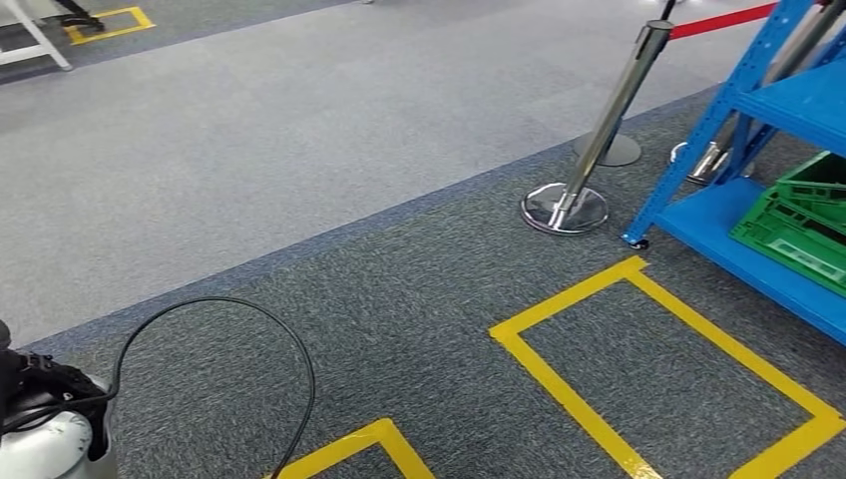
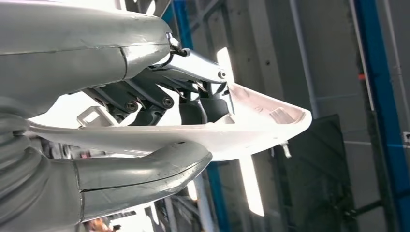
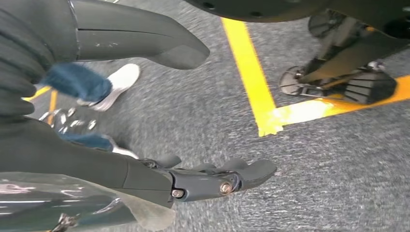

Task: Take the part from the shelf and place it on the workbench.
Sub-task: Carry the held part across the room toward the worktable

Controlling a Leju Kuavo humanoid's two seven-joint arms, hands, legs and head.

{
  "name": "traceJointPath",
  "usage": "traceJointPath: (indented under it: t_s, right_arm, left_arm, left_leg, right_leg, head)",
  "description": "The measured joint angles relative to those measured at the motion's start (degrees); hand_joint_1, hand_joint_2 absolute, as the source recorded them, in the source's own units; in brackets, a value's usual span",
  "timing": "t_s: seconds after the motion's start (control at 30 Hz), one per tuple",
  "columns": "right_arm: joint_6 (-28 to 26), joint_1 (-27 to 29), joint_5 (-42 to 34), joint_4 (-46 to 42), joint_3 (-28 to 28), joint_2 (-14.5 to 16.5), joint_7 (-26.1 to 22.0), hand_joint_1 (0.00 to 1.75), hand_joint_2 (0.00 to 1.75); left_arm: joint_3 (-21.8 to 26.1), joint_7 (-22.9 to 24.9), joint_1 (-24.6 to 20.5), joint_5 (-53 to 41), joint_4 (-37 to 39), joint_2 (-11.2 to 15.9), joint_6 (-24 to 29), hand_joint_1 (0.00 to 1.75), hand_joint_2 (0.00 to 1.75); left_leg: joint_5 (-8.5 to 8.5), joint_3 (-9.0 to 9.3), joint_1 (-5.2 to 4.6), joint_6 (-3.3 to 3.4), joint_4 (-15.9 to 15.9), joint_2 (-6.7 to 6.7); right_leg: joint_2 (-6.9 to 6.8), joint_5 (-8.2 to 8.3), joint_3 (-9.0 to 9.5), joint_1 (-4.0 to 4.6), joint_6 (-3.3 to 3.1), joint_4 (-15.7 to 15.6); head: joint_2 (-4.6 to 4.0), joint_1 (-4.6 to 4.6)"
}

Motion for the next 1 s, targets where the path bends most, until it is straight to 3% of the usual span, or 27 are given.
traceJointPath:
  t_s: [0.03, 0.07, 0.1, 0.17, 0.23, 0.3, 0.33, 0.4, 0.47, 0.5, 0.53, 0.57, 0.6, 0.67, 0.73, 0.77, 0.8, 0.83, 0.9, 0.97, 1.0]
  right_arm:
    - [0.00, 0.09, 0.34, 0.00, 0.04, -0.06, 0.27, 0.00, 1.75]
    - [-0.01, 0.12, 0.65, 0.00, 0.10, -0.10, 0.55, 0.00, 1.75]
    - [-0.01, 0.13, 0.89, 0.00, 0.19, -0.11, 0.79, 0.00, 1.75]
    - [-0.02, 0.12, 1.10, 0.01, 0.43, -0.12, 1.01, 0.00, 1.75]
    - [-0.03, 0.10, 1.14, 0.02, 0.69, -0.12, 1.05, 0.00, 1.75]
    - [-0.04, -0.03, 1.15, 0.02, 0.90, -0.12, 1.08, 0.00, 1.75]
    - [-0.04, -0.13, 1.15, 0.01, 0.97, -0.15, 1.08, 0.00, 1.75]
    - [-0.04, -0.26, 1.16, 0.01, 1.03, -0.22, 1.08, 0.00, 1.75]
    - [-0.02, -0.12, 1.17, 0.02, 1.06, -0.28, 1.09, 0.00, 1.75]
    - [-0.01, 0.01, 1.17, 0.02, 1.07, -0.30, 1.11, 0.00, 1.75]
    - [0.00, 0.16, 1.17, 0.02, 1.07, -0.32, 1.13, 0.00, 1.75]
    - [0.00, 0.27, 1.17, 0.02, 1.07, -0.37, 1.14, 0.00, 1.75]
    - [-0.02, 0.30, 1.17, 0.02, 1.07, -0.43, 1.14, 0.00, 1.75]
    - [-0.04, 0.28, 1.17, 0.02, 1.07, -0.53, 1.14, 0.00, 1.75]
    - [-0.03, 0.24, 1.17, 0.02, 1.08, -0.57, 1.14, 0.00, 1.75]
    - [-0.02, 0.22, 1.17, 0.02, 1.09, -0.58, 1.15, 0.00, 1.75]
    - [-0.01, 0.18, 1.18, 0.02, 1.09, -0.57, 1.15, 0.00, 1.75]
    - [-0.01, 0.15, 1.20, 0.02, 1.09, -0.57, 1.18, 0.00, 1.75]
    - [-0.07, 0.14, 1.38, 0.02, 1.10, -0.58, 1.45, 0.00, 1.75]
    - [-0.27, 0.26, 1.65, 0.02, 1.11, -0.62, 2.16, 0.00, 1.75]
    - [-0.41, 0.30, 1.81, 0.02, 1.11, -0.66, 2.72, 0.00, 1.75]
  left_arm:
    - [-0.06, 0.00, 0.30, -0.05, 0.06, 0.42, -0.20, 1.75, 1.75]
    - [-0.15, 0.00, 0.60, -0.11, 0.09, 0.83, -0.45, 1.75, 1.75]
    - [-0.24, 0.00, 0.87, -0.12, 0.10, 1.19, -0.72, 1.75, 1.75]
    - [-0.40, 0.00, 1.17, -0.13, 0.10, 1.71, -1.02, 1.75, 1.75]
    - [-0.53, 0.00, 1.31, -0.18, 0.12, 2.08, -1.12, 1.75, 1.75]
    - [-0.59, 0.00, 1.56, -0.21, 0.10, 2.36, -1.18, 1.75, 1.75]
    - [-0.59, 0.00, 1.68, -0.22, 0.08, 2.47, -1.20, 1.75, 1.75]
    - [-0.65, 0.00, 1.76, -0.25, 0.07, 2.59, -1.21, 1.75, 1.75]
    - [-0.73, 0.00, 1.84, -0.29, 0.10, 2.65, -1.25, 1.75, 1.75]
    - [-0.74, 0.00, 1.91, -0.30, 0.12, 2.67, -1.26, 1.75, 1.75]
    - [-0.74, 0.00, 1.96, -0.30, 0.12, 2.70, -1.27, 1.75, 1.75]
    - [-0.74, 0.00, 2.00, -0.30, 0.12, 2.73, -1.27, 1.75, 1.75]
    - [-0.74, 0.00, 2.02, -0.30, 0.12, 2.77, -1.27, 1.75, 1.75]
    - [-0.74, 0.00, 2.03, -0.30, 0.12, 2.85, -1.27, 1.75, 1.75]
    - [-0.76, 0.00, 2.01, -0.30, 0.12, 2.91, -1.27, 1.75, 1.75]
    - [-0.77, 0.00, 2.04, -0.30, 0.12, 2.95, -1.27, 1.75, 1.75]
    - [-0.78, 0.00, 2.10, -0.29, 0.12, 2.97, -1.26, 1.75, 1.75]
    - [-0.79, 0.00, 2.15, -0.19, 0.12, 3.03, -1.18, 1.75, 1.75]
    - [-0.92, 0.00, 1.92, 0.32, 0.19, 3.40, -0.80, 1.75, 1.75]
    - [-1.30, 0.00, 1.55, 1.13, 0.43, 4.00, -0.33, 1.75, 1.75]
    - [-1.52, 0.00, 1.48, 1.56, 0.63, 4.30, -0.18, 1.75, 1.75]
  left_leg:
    - [-0.06, -0.60, 0.12, -0.07, 1.34, 0.19]
    - [0.94, -0.12, 0.19, -0.04, 0.48, 0.36]
    - [2.77, 1.45, 0.19, 0.11, -2.51, 0.79]
    - [5.77, 5.42, -0.29, 0.72, -10.31, 3.19]
    - [6.36, 7.18, -0.97, 1.51, -14.18, 4.82]
    - [6.36, 7.17, -1.19, 2.29, -14.67, 3.79]
    - [6.53, 7.34, -1.09, 2.68, -15.04, 3.09]
    - [6.89, 7.79, -0.75, 3.42, -15.79, 1.85]
    - [6.94, 7.87, -0.68, 3.74, -15.91, 0.55]
    - [6.92, 7.87, -0.72, 3.77, -15.89, -0.27]
    - [6.90, 7.92, -0.77, 3.79, -15.86, -1.16]
    - [6.87, 7.99, -0.80, 3.79, -15.81, -2.09]
    - [6.82, 8.07, -0.78, 3.72, -15.72, -3.00]
    - [6.54, 8.07, -0.73, 3.38, -15.29, -4.61]
    - [6.35, 7.72, -0.62, 2.79, -14.83, -6.02]
    - [6.40, 7.52, -0.53, 2.45, -14.78, -6.71]
    - [6.51, 7.37, -0.38, 2.14, -14.80, -7.41]
    - [6.47, 7.27, -0.36, 1.86, -14.66, -7.24]
    - [4.97, 6.15, -0.48, 1.30, -12.16, -4.41]
    - [1.64, 3.05, -0.31, 0.77, -5.53, -0.90]
    - [0.19, 1.24, -0.11, 0.57, -1.84, -0.25]
  right_leg:
    - [-0.92, -0.10, 0.06, 0.06, -0.01, 0.00]
    - [-1.77, -0.22, 0.18, 0.09, 0.02, 0.00]
    - [-2.53, -0.36, 0.38, 0.12, 0.08, 0.00]
    - [-3.87, -0.73, 0.80, 0.27, 0.39, -0.02]
    - [-5.09, -1.01, 1.07, 0.46, 0.91, -0.15]
    - [-6.22, -1.18, 1.45, 0.48, 1.59, -0.48]
    - [-5.78, -1.53, 1.56, 0.39, 1.89, -0.36]
    - [-2.75, -3.57, 0.32, 0.25, 2.15, 2.65]
    - [0.34, -6.91, -3.40, 0.22, 2.11, 9.97]
    - [0.84, -8.01, -5.45, 0.25, 2.13, 13.57]
    - [1.00, -8.05, -6.85, 0.28, 2.12, 15.54]
    - [1.10, -6.85, -7.23, 0.29, 2.09, 15.24]
    - [1.37, -4.63, -6.50, 0.27, 2.03, 12.65]
    - [3.60, -0.47, -3.46, 0.03, 1.97, 4.73]
    - [5.67, 0.63, -1.36, -0.13, 1.79, 0.46]
    - [5.82, 0.37, -1.00, -0.06, 1.58, 0.14]
    - [5.12, 0.45, -0.75, -0.01, 1.28, 0.05]
    - [4.35, 0.52, -0.56, 0.00, 0.94, -0.08]
    - [2.77, 0.52, -0.15, -0.08, 0.25, -0.37]
    - [1.09, 0.26, 0.13, 0.13, -0.25, -0.42]
    - [0.21, 0.13, 0.22, 0.26, -0.35, -0.41]
  head:
    - [-0.01, -0.01]
    - [0.00, -0.02]
    - [0.00, -0.03]
    - [0.00, -0.03]
    - [-0.01, -0.01]
    - [-0.01, 0.02]
    - [-0.01, 0.10]
    - [0.00, 0.33]
    - [0.00, 0.55]
    - [0.00, 0.64]
    - [0.00, 0.64]
    - [0.01, 0.64]
    - [0.01, 0.65]
    - [0.00, 0.66]
    - [-0.01, 0.64]
    - [-0.01, 0.64]
    - [-0.01, 0.63]
    - [-0.01, 0.64]
    - [0.00, 0.27]
    - [0.00, -0.06]
    - [0.00, -0.07]
